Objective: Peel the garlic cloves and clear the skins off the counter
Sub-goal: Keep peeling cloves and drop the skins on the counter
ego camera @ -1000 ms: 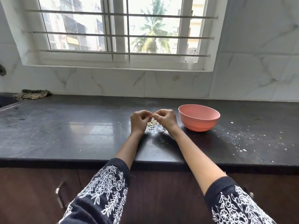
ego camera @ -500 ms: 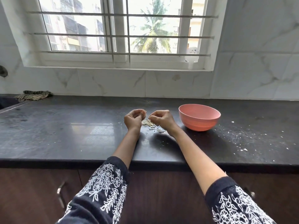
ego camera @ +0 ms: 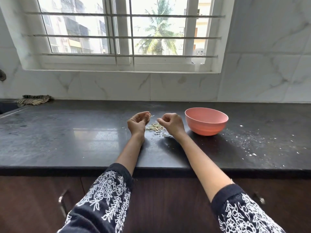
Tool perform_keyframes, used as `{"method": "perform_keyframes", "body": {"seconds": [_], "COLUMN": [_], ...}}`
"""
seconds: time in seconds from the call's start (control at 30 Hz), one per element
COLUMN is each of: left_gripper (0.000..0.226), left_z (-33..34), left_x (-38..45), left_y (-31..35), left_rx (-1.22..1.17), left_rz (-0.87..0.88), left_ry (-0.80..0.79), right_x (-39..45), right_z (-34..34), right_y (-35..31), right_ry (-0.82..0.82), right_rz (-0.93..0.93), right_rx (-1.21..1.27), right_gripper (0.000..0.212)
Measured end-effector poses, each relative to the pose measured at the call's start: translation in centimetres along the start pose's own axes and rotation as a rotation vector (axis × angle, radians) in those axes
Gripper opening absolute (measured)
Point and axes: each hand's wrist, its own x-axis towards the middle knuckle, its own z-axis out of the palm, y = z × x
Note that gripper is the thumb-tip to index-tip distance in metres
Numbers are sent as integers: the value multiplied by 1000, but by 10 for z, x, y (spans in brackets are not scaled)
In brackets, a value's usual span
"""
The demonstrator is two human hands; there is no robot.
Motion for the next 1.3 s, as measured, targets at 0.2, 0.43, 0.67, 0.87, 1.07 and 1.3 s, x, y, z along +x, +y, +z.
{"method": "perform_keyframes", "body": {"seconds": [0.2,0.43,0.67,0.87,1.07,1.3], "left_gripper": [15,16,7,13,9,24], "left_z": [1,5,5,4,4,6], "left_x": [-3,-8,-8,-9,-12,-14], "left_y": [0,2,2,0,0,0], "left_rx": [56,55,60,191,175,130], "left_rz": [25,15,-11,13,-43,-110], "left_ry": [-87,-155,-163,-202,-292,-314], "right_x": [-4,-1,-3,-3,-3,-1], "right_z": [3,4,0,0,-4,-3], "right_y": [-8,-4,-7,-5,-8,-8], "right_ry": [-87,-7,81,-34,42,92], "right_rz": [-82,-92,-96,-102,-105,-97], "right_rx": [205,231,192,-87,-53,98], "right_gripper": [21,15,12,9,8,13]}}
